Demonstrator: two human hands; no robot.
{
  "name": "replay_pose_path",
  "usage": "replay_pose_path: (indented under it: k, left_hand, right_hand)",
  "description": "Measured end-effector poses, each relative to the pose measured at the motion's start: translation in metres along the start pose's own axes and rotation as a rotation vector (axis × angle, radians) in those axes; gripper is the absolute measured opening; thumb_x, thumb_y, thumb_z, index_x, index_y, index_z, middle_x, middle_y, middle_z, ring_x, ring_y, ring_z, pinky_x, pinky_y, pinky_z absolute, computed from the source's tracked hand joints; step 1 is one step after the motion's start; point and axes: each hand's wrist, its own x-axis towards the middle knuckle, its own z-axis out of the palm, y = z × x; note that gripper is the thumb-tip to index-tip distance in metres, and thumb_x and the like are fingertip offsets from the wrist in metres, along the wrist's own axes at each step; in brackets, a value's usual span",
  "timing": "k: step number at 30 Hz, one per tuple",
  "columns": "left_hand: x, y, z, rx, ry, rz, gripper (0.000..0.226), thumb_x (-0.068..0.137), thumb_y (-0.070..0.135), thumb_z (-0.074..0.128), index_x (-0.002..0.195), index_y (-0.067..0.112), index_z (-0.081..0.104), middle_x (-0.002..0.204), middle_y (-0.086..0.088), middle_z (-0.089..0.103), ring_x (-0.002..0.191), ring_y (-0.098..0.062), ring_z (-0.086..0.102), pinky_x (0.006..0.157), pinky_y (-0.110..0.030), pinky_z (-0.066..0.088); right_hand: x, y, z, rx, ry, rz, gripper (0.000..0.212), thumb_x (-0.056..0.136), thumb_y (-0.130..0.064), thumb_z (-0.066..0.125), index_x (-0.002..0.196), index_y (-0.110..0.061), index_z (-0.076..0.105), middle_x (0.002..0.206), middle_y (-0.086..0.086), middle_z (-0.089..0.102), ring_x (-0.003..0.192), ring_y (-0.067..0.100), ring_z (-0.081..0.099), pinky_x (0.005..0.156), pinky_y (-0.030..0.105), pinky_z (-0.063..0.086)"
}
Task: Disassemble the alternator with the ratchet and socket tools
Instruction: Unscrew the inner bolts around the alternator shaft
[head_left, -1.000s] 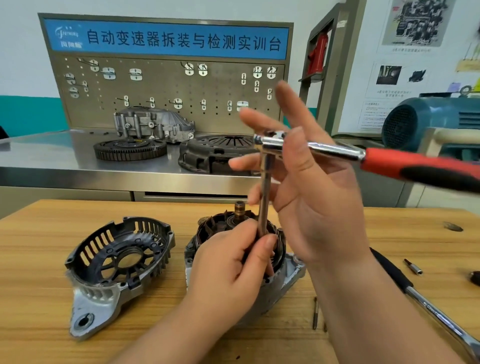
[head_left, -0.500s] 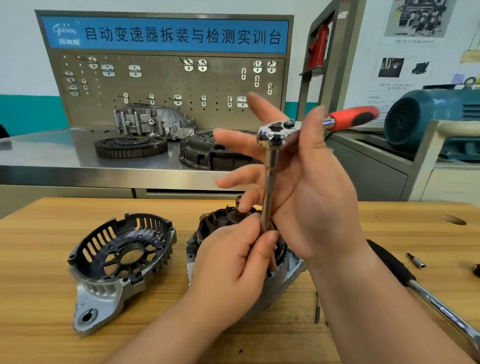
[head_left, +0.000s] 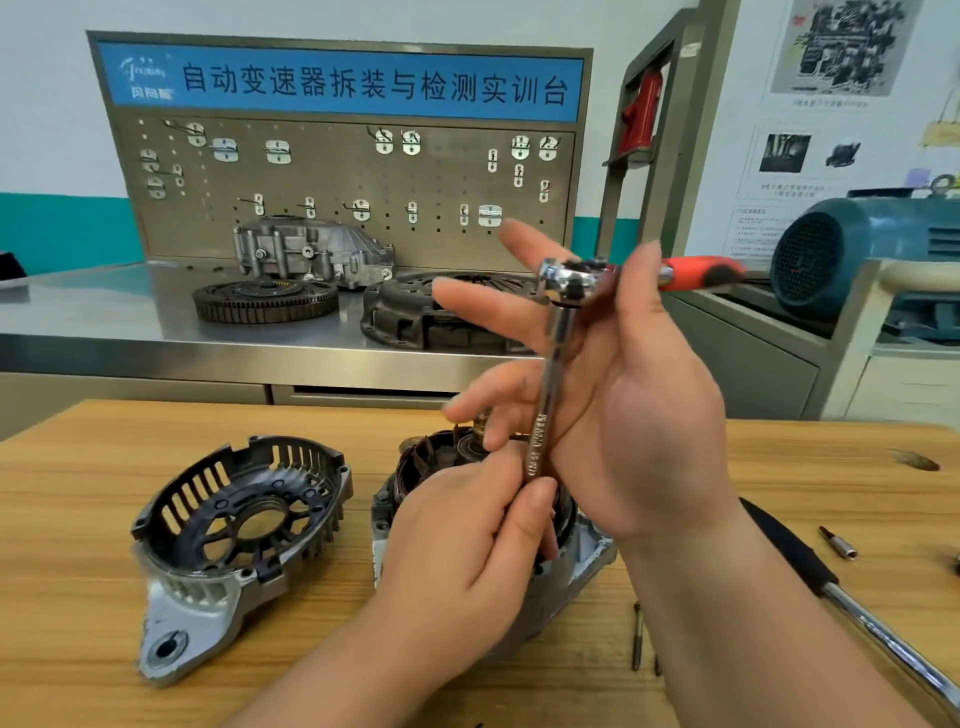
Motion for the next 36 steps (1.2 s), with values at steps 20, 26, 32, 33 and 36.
replay_pose_path:
  k: [20,26,32,33,36]
  left_hand:
    - [0.0009,0.0014,-0.0017,-0.007,-0.021,-0.013,0.039,0.095,0.040,0.033,0.079,0.016,0.059,0.066,0.010,0.064,0.062,-0.007,0.060,0.057,-0.034,0.046]
    - [0.0010,0.0017,-0.0004,-0.046,0.004,-0.056,0.037,0.091,0.043,0.039,0.078,0.015,0.060,0.062,0.008,0.063,0.060,-0.008,0.062,0.058,-0.032,0.048]
    - [0.0010,0.0041,-0.0004,-0.042,0.016,-0.107,0.033,0.089,0.048,0.038,0.082,0.023,0.059,0.065,0.010,0.065,0.063,-0.009,0.064,0.060,-0.034,0.049]
    - [0.0014,0.0037,-0.0005,-0.031,0.011,-0.105,0.033,0.089,0.049,0.037,0.082,0.025,0.058,0.064,0.010,0.065,0.063,-0.008,0.063,0.060,-0.034,0.049]
    - [0.0018,0.0023,-0.0017,-0.004,0.005,-0.078,0.035,0.091,0.049,0.035,0.082,0.025,0.058,0.064,0.011,0.065,0.061,-0.007,0.062,0.057,-0.029,0.047]
  right_hand:
    - [0.0005,0.0016,-0.0039,-0.024,0.047,0.005,0.067,0.082,-0.060,0.031,0.125,-0.015,0.054,0.099,0.009,0.075,0.058,0.020,0.069,0.048,0.024,0.050]
    - [0.0008,0.0036,-0.0035,-0.072,0.069,-0.048,0.060,0.081,-0.060,0.038,0.121,-0.021,0.059,0.101,0.007,0.075,0.063,0.018,0.070,0.047,0.023,0.051]
    - [-0.0008,-0.0016,0.0004,-0.287,0.110,-0.337,0.039,0.083,-0.045,0.057,0.120,-0.035,0.060,0.123,0.000,0.066,0.085,0.021,0.071,0.054,0.025,0.053]
    - [-0.0004,-0.0019,0.0001,-0.318,0.106,-0.366,0.040,0.084,-0.045,0.057,0.122,-0.036,0.058,0.127,0.001,0.064,0.087,0.021,0.071,0.055,0.025,0.053]
    - [0.0005,0.0004,-0.0001,-0.257,0.099,-0.307,0.044,0.085,-0.048,0.051,0.127,-0.035,0.053,0.132,0.000,0.062,0.081,0.023,0.072,0.054,0.025,0.054]
